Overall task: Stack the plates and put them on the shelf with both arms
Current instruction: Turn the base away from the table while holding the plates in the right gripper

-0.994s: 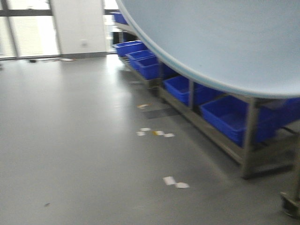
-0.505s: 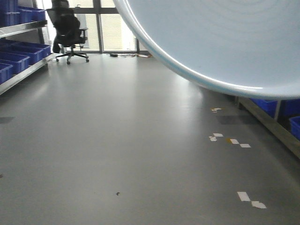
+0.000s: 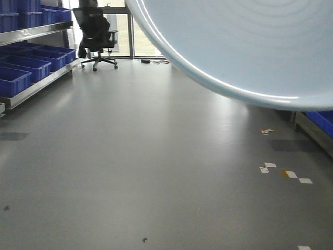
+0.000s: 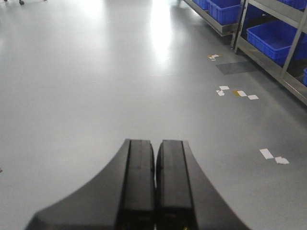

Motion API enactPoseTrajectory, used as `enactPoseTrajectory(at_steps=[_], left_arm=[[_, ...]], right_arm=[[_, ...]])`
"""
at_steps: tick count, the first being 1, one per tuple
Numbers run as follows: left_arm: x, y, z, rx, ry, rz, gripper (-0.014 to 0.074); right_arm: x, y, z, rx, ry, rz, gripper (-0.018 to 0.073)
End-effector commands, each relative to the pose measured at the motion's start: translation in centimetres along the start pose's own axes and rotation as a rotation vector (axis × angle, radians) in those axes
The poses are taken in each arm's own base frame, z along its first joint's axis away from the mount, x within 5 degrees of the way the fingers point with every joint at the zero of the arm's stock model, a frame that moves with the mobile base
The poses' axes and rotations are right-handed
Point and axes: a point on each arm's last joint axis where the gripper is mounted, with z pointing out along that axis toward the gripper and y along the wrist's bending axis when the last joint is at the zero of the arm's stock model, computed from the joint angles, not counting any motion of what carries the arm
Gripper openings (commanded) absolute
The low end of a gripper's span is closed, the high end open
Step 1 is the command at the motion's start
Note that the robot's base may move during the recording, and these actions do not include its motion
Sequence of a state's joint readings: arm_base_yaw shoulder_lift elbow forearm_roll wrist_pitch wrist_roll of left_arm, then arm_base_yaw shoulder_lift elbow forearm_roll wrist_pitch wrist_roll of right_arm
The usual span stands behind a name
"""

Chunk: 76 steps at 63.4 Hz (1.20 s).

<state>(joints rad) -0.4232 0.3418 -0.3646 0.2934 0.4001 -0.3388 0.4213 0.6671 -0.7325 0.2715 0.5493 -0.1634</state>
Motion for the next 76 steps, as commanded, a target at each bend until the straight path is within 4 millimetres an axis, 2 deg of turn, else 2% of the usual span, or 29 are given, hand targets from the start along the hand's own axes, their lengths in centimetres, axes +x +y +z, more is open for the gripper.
enactPoseTrajectory(at_steps=[1, 76], left_arm=[[-1.53, -0.20, -0.26, 0.020, -0.092, -0.005, 0.0084], [-1.53, -0.20, -0.26, 0.020, -0.092, -0.005, 0.0084]], right_arm=[[-1.68, 0.00, -0.57, 0.010, -0.123, 0.006, 0.0056], [-1.68, 0.00, -0.57, 0.010, -0.123, 0.006, 0.0056]])
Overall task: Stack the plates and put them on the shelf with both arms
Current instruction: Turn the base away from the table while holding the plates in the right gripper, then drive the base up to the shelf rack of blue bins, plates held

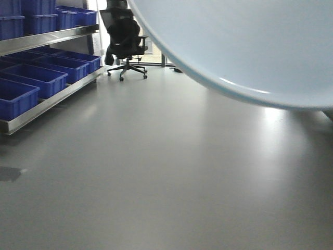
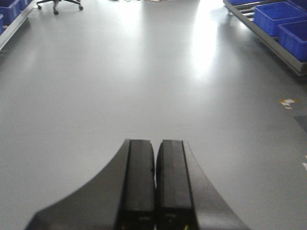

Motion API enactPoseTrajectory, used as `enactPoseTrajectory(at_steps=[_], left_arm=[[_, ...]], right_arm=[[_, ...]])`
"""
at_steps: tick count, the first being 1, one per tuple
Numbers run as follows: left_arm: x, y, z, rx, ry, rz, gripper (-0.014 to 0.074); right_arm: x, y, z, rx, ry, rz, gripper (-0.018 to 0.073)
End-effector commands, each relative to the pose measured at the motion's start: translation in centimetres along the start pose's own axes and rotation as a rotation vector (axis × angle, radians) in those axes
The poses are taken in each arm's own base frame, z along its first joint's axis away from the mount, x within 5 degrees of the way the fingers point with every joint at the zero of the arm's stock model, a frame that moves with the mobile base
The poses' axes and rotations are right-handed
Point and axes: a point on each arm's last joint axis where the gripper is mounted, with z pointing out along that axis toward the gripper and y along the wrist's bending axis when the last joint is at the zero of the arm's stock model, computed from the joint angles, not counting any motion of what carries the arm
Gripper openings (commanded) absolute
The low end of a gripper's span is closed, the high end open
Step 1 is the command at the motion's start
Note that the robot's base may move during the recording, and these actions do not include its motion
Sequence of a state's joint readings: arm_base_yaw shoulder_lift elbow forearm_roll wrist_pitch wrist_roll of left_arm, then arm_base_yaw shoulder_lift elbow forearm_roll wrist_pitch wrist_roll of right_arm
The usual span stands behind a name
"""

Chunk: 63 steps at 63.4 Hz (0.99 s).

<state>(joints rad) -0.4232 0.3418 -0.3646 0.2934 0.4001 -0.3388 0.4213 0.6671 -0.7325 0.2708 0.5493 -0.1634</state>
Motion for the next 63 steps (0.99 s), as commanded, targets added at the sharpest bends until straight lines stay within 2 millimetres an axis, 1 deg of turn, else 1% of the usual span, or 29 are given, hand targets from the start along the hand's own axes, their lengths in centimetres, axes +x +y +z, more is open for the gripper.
enactPoseTrajectory(at_steps=[1, 63], left_arm=[[-1.53, -0.20, -0.26, 0.020, -0.092, -0.005, 0.0084], [-1.53, -0.20, -0.26, 0.020, -0.092, -0.005, 0.0084]], right_arm=[[-1.68, 0.00, -0.57, 0.009, -0.123, 0.007, 0.0056], [-1.68, 0.00, -0.57, 0.009, -0.123, 0.007, 0.0056]])
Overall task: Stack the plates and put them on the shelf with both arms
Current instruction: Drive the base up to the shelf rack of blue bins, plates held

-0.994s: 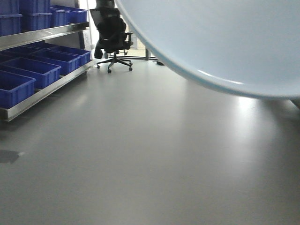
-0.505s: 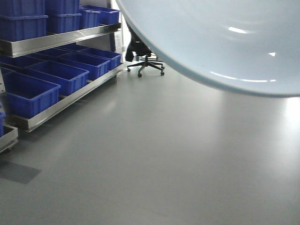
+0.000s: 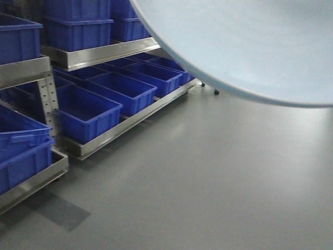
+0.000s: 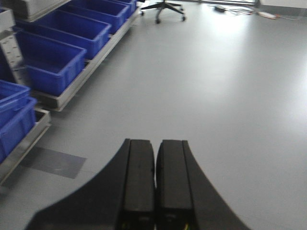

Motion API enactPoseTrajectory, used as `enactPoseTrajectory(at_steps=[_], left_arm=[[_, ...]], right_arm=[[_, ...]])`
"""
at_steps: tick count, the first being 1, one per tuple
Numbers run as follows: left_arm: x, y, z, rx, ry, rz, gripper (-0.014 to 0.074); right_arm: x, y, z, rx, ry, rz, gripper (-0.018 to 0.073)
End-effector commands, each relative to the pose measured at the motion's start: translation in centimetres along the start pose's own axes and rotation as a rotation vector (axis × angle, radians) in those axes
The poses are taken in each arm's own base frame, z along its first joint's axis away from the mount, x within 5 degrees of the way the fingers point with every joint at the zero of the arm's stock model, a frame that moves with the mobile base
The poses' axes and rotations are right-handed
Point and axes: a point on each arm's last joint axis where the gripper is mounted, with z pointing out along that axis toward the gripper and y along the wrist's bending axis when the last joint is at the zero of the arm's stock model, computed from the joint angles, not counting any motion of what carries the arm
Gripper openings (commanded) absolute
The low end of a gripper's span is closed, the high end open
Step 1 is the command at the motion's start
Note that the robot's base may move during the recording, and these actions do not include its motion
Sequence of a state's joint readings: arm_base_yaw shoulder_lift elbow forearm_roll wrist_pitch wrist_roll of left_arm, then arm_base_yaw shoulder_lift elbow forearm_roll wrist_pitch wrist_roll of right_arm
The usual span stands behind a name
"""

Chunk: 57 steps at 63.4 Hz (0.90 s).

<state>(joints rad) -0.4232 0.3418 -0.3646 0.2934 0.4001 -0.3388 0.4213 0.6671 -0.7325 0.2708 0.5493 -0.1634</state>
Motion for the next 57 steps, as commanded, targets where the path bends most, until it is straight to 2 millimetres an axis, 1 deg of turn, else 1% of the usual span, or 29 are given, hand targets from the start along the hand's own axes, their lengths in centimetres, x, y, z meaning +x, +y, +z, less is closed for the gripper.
enactPoseTrajectory(at_steps=[1, 57], left_arm=[[-1.53, -0.20, -0.26, 0.020, -0.092, -0.005, 0.0084], [-1.53, -0.20, -0.26, 0.020, -0.092, -0.005, 0.0084]], right_arm=[[-1.68, 0.00, -0.57, 0.009, -0.123, 0.007, 0.0056], [-1.68, 0.00, -0.57, 0.009, -0.123, 0.007, 0.0056]])
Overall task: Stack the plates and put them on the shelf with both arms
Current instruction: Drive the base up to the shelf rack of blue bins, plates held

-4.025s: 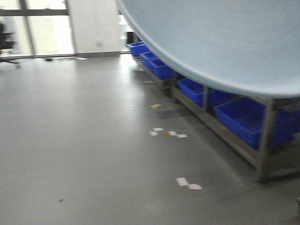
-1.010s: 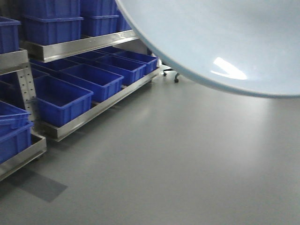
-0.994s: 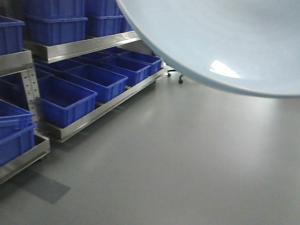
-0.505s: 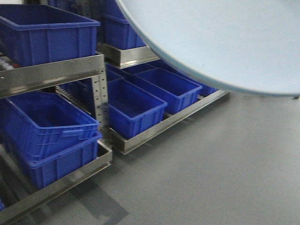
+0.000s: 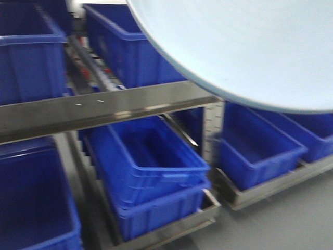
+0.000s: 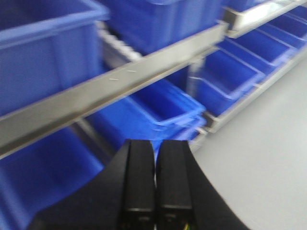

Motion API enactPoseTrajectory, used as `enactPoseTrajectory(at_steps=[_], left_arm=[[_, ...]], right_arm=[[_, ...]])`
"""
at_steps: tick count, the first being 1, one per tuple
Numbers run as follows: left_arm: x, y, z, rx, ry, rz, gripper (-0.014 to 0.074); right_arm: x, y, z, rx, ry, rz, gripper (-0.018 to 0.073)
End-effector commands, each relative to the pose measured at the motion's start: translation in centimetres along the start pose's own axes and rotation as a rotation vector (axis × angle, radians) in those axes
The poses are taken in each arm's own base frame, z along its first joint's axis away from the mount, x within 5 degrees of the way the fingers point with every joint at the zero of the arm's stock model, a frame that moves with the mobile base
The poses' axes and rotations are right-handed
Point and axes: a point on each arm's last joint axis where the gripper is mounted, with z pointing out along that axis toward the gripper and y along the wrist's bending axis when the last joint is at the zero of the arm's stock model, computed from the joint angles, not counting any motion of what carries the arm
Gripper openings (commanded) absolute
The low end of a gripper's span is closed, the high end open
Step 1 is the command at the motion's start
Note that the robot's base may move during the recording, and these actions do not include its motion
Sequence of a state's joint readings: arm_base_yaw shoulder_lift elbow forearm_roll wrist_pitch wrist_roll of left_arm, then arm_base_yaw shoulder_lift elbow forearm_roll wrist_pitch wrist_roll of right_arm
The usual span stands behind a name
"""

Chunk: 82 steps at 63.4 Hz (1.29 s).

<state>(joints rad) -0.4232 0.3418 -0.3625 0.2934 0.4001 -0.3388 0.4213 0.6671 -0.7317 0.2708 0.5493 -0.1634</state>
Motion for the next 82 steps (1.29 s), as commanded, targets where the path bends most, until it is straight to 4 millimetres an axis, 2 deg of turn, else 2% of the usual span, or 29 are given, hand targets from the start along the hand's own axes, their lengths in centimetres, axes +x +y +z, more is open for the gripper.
enactPoseTrajectory(at_steps=[1, 82], left_arm=[[-1.60, -0.21, -0.29, 0.020, -0.094, -0.006, 0.0084], [-1.60, -0.21, -0.29, 0.020, -0.094, -0.006, 0.0084]], right_arm=[[-1.70, 0.01, -0.58, 0.009, -0.124, 0.007, 0.0056], [-1.70, 0.01, -0.58, 0.009, -0.124, 0.007, 0.0056]])
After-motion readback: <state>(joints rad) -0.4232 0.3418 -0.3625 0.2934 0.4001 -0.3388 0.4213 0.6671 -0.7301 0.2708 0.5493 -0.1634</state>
